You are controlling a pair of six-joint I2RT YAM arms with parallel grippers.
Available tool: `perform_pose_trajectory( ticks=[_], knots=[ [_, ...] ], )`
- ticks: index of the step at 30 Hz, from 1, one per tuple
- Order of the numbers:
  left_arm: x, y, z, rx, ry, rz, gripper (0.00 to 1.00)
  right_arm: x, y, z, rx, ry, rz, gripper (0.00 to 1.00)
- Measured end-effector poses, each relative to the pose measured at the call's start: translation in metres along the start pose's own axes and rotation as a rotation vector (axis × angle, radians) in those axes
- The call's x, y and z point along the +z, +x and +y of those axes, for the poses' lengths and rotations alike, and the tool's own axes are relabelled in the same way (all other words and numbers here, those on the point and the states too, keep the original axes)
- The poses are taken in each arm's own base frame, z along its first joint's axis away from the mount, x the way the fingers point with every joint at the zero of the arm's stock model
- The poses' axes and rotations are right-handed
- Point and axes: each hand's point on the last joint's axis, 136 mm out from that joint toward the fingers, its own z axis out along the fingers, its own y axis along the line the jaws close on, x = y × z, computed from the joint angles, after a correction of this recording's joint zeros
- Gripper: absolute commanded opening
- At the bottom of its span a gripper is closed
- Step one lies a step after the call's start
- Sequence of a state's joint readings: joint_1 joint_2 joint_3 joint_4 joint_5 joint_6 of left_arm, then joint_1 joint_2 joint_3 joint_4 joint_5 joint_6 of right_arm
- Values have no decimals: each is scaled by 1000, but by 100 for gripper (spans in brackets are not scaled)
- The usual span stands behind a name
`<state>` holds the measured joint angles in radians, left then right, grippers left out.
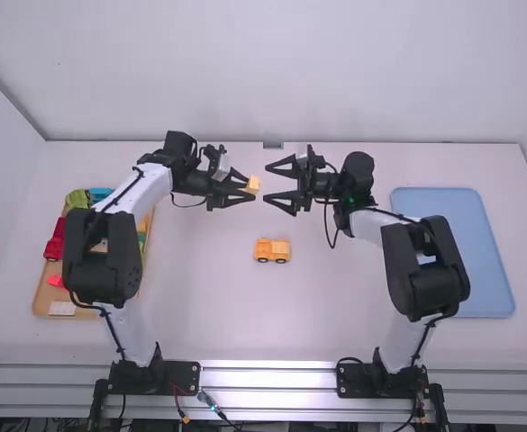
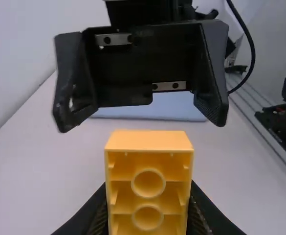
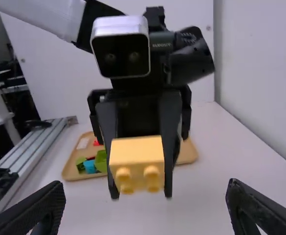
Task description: Assemble lego blocks to make yellow taxi
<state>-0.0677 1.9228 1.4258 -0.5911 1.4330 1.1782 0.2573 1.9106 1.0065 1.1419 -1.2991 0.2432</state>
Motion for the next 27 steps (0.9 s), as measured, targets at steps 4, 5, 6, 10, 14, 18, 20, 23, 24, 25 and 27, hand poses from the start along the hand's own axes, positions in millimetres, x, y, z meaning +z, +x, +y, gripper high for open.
perform_pose_trajectory(
  ticks=[4, 5, 6, 10, 14, 18, 20, 23, 24, 25, 27],
  knots=[
    [2, 0, -4, 15, 17, -40, 2, 9, -1, 8, 5, -36, 4, 83],
    [1, 1, -5, 13, 18, -43, 2, 10, -1, 9, 7, -42, 6, 82],
    [1, 1, -5, 11, 20, -48, 2, 11, 0, 10, 8, -49, 7, 80],
    [1, -2, -5, 23, 25, -61, 2, 14, 0, 14, 11, -63, 9, 72],
    [1, -4, -5, 41, 27, -72, 2, 14, 0, 14, 9, -62, 9, 67],
    [3, -5, -6, 43, 32, -76, 2, 14, 0, 13, 11, -59, 8, 64],
    [3, -6, -5, 49, 34, -79, 2, 14, 0, 11, 9, -50, 6, 63],
    [3, -7, -5, 57, 34, -81, 2, 15, -1, 10, 5, -43, 3, 63],
    [3, -7, -5, 62, 34, -81, 2, 15, -1, 10, -1, -40, 2, 63],
    [3, -7, -5, 64, 34, -81, 2, 15, -1, 10, -3, -40, 2, 63],
    [3, -7, -4, 65, 33, -81, 2, 15, -1, 10, -13, -40, 2, 63]
  ],
)
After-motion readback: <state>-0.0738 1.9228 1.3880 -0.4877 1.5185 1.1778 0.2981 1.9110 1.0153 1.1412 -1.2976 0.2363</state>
